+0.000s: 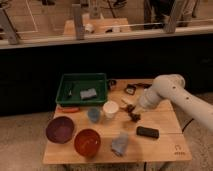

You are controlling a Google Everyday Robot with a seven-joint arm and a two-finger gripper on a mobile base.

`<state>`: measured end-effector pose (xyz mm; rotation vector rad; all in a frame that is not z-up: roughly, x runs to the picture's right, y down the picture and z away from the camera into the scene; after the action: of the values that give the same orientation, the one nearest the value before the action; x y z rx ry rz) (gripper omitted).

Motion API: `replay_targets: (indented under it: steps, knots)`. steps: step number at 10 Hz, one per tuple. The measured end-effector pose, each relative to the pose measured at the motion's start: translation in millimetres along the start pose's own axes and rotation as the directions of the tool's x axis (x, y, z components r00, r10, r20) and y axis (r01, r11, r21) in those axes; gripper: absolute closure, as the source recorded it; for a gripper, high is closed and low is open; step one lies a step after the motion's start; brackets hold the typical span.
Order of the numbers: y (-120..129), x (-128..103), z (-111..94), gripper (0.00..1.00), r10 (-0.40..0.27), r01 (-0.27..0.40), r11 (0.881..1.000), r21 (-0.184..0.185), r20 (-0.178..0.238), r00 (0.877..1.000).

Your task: Place grapes in plastic cup

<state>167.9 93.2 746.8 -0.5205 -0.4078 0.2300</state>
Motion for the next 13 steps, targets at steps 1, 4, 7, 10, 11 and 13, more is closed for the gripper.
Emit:
replay_targets:
  steps: [1,4,7,10,11,13]
  knots:
    - [-3,-8,-15,1.00,-0.004,0.004,1.000,-0.002,0.052,0.999]
    - [-14,-59,-48,1.00,-0.067,0.073,0.997,-0.025,0.190,0.979]
    - [-17,-135,-53,1.00,-0.182,0.202,0.978,-0.054,0.263,0.948]
    - [-6,-209,-46,1.00,-0.314,0.370,0.921,-0.118,0.338,0.887]
    - [-3,-221,-44,1.00,-0.332,0.397,0.909,-0.131,0.348,0.876]
    - [-3,-222,-44,1.00,-0.336,0.401,0.906,-0.133,0.350,0.875]
